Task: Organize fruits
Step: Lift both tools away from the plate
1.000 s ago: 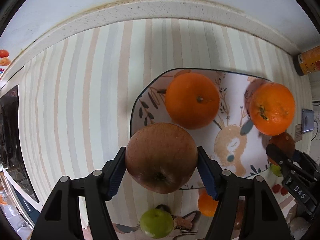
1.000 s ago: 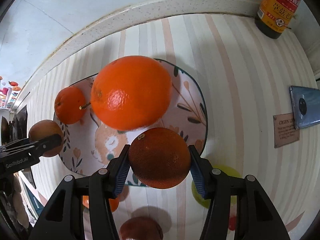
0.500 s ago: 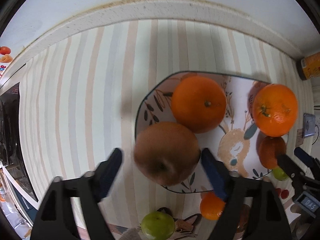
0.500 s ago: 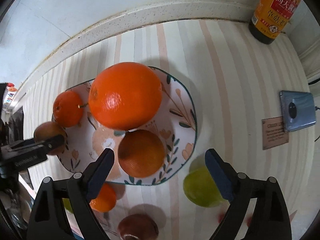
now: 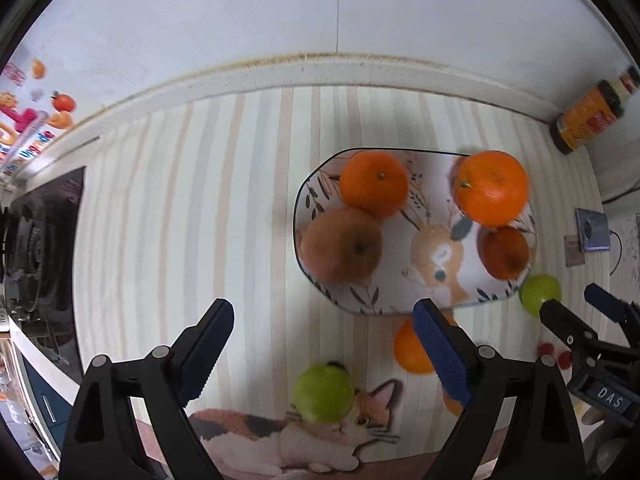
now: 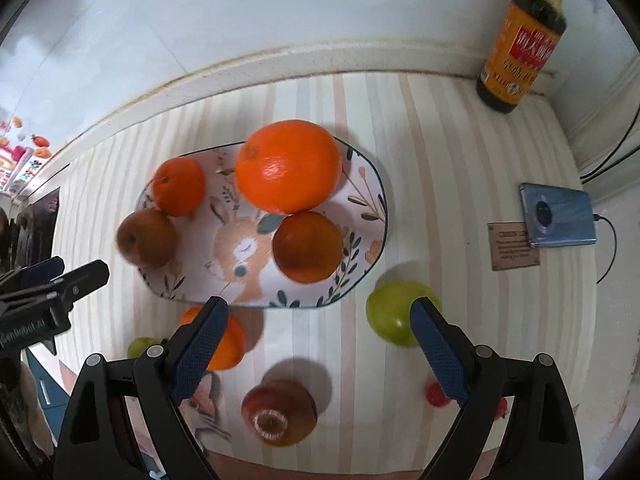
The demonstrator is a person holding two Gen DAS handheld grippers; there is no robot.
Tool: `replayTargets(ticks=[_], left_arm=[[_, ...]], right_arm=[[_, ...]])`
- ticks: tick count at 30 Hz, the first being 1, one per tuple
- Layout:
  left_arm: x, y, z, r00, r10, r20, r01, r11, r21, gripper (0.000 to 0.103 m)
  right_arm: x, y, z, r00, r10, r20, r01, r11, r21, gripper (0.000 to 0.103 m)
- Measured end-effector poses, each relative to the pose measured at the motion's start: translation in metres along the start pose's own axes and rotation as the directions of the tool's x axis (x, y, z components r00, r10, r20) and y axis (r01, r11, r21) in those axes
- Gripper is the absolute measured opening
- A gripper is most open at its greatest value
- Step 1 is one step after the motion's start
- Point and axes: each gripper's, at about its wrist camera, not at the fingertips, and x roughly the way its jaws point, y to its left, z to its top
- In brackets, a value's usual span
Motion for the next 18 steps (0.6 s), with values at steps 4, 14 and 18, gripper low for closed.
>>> replayTargets(ticks=[4,14,18], left_arm=[[-0.034,-0.004,-0.021,0.998,-0.008,0.063,0.008,1.000,0.000,0.092],[-0.091,-0.006,-0.059,0.985,-0.041,0.167,0.043,0.999,-0.006,0.092],[-0.111,-0.006,-0.070,0.975,-0.019,0.221,0.020,1.000,-0.002,0.092]], right_arm=[[-0.025,0.012,-0.015,0.999,0.005,0.044,-0.004,1.000,-0.026,0.094],[-0.090,0.022,-0.049,0.991,0.028,0.133,-0.022,0.999,-0.047,0.094],[-0.117,0.025,-0.061,0.985,0.026,0.173,-0.017,0.998,-0.052,0.094]])
